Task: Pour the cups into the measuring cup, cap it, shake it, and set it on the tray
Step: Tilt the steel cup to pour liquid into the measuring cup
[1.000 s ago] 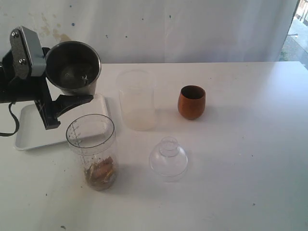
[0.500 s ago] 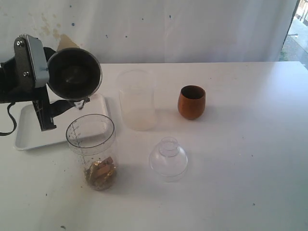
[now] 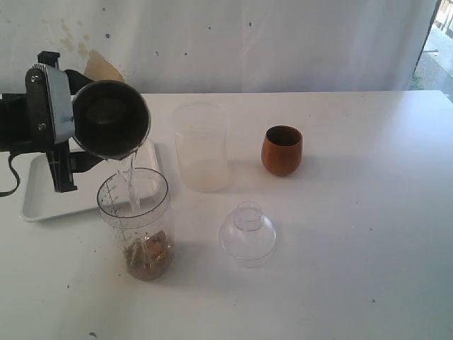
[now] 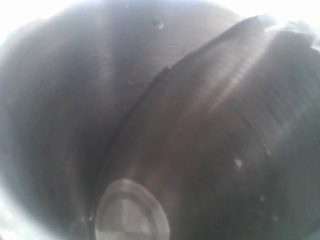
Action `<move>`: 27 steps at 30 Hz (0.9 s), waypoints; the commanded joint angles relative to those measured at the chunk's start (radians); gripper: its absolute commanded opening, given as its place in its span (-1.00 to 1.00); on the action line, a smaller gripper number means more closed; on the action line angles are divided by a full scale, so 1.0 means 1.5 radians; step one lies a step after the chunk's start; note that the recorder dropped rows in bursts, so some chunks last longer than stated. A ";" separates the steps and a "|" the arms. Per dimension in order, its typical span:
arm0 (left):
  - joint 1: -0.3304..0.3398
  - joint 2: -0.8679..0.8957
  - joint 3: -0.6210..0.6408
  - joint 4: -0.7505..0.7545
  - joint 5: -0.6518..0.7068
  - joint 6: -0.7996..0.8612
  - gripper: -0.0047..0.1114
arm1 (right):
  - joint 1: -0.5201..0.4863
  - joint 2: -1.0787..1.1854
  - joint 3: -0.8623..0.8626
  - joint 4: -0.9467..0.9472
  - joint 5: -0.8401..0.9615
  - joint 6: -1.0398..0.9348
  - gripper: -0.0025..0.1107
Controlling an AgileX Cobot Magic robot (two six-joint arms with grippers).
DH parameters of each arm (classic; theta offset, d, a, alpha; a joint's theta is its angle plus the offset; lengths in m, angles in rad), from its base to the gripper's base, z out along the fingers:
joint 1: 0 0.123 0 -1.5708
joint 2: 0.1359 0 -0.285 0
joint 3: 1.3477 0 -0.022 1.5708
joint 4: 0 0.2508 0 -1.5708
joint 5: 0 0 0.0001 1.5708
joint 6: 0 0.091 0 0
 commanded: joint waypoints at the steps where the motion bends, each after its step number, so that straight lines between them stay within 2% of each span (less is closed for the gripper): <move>1: 0.001 -0.014 -0.009 -0.038 0.000 0.024 -0.92 | -0.003 -0.004 0.004 -0.003 0.001 0.003 -0.96; 5: 0.001 -0.014 -0.009 -0.071 0.009 0.027 -0.92 | -0.003 -0.004 0.004 -0.003 0.001 0.003 -0.96; 10: 0.001 -0.014 -0.009 -0.101 0.025 0.084 -0.92 | -0.003 -0.004 0.004 -0.003 0.001 0.003 -0.96; 27: 0.001 -0.014 -0.009 -0.101 0.030 0.163 -0.92 | -0.003 -0.004 0.004 -0.003 0.001 0.003 -0.96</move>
